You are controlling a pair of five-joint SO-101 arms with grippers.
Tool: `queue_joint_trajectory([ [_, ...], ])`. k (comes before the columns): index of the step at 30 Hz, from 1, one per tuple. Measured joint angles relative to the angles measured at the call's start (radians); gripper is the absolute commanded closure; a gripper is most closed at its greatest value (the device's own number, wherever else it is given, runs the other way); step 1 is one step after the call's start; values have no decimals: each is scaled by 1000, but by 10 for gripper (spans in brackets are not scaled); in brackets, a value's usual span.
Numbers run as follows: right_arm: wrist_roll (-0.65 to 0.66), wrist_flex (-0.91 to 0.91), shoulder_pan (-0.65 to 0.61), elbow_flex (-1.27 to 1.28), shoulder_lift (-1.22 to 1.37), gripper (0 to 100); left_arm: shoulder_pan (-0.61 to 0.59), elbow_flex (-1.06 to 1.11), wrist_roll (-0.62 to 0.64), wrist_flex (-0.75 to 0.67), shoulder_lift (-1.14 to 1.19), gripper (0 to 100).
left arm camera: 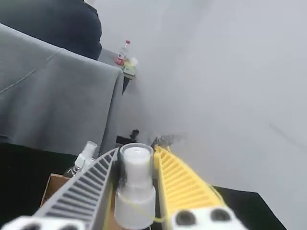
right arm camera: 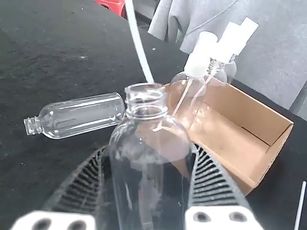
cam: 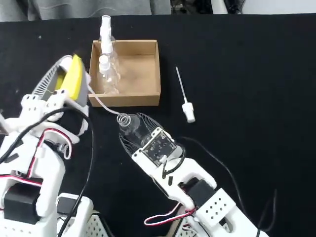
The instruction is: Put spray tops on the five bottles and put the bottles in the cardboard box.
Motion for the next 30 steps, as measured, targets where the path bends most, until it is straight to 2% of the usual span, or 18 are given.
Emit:
queue_joint_trajectory([
  [4, 0, 0, 3, 2, 2, 906, 34, 25, 0, 0, -6, 972],
  [19, 0, 2, 3, 2, 2, 906, 35, 61, 0, -2, -9, 972],
  [25, 0, 0, 2, 2, 0, 906, -34, 12, 0, 2, -52, 972],
  [30, 0, 0, 2, 2, 0, 906, -46, 8, 0, 2, -86, 972],
])
